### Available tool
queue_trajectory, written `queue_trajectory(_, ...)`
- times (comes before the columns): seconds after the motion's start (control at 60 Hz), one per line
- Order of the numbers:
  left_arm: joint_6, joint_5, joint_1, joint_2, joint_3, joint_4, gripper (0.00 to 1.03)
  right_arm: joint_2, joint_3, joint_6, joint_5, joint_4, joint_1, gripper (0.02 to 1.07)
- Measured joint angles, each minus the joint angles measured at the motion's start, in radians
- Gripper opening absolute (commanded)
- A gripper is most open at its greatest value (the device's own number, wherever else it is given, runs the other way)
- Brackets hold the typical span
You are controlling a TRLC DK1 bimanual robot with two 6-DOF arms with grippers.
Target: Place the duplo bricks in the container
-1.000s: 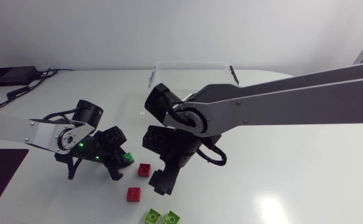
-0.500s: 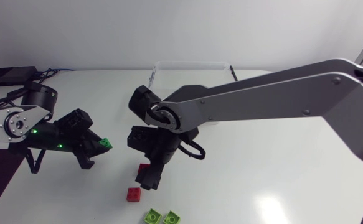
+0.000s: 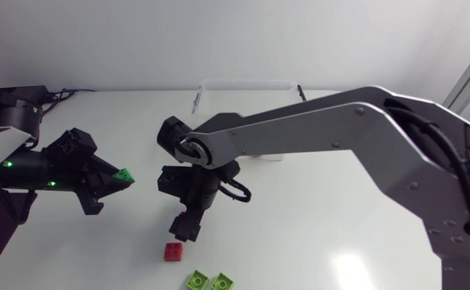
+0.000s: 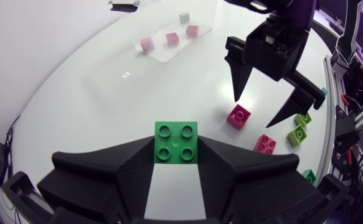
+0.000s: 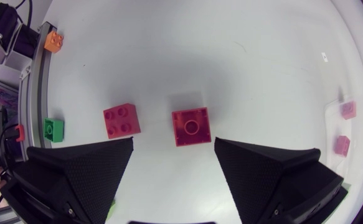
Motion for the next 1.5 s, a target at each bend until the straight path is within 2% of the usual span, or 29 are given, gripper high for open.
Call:
queue_trajectory(0.133,0.015,0.019,0.028,-0.029,0.007,-0.023,0.31,0.038,0.032,0.0,0.018,-0.016,0.0,0.95)
queue_trajectory(0.317,0.031,0.046,0.071,-0.048,0.025,-0.064,0.31,0.079,0.071,0.0,0.026,-0.035,0.0,0.8)
queue_trajectory(0.383,0.039,0.055,0.083,-0.057,0.032,-0.071,0.31,0.087,0.076,0.0,0.026,-0.04,0.001,0.71)
queue_trajectory(0.483,0.044,0.064,0.092,-0.072,0.047,-0.086,0.31,0.092,0.077,0.0,0.026,-0.041,0.004,0.49)
queue_trajectory(0.55,0.044,0.068,0.097,-0.078,0.059,-0.094,0.31,0.093,0.077,0.0,0.027,-0.041,0.007,0.3)
queue_trajectory(0.567,0.044,0.068,0.098,-0.08,0.062,-0.095,0.31,0.093,0.077,0.0,0.029,-0.041,0.008,0.29)
queue_trajectory(0.883,0.044,0.075,0.103,-0.091,0.108,-0.127,0.31,0.086,0.063,0.006,0.063,0.018,0.018,0.25)
queue_trajectory(1.1,0.035,0.084,0.086,-0.092,0.152,-0.138,0.31,-0.025,-0.077,0.013,0.084,0.055,0.015,0.25)
queue_trajectory(1.5,-0.119,0.087,-0.121,0.013,0.304,-0.03,0.31,-0.434,-0.312,0.056,0.117,0.085,-0.076,0.25)
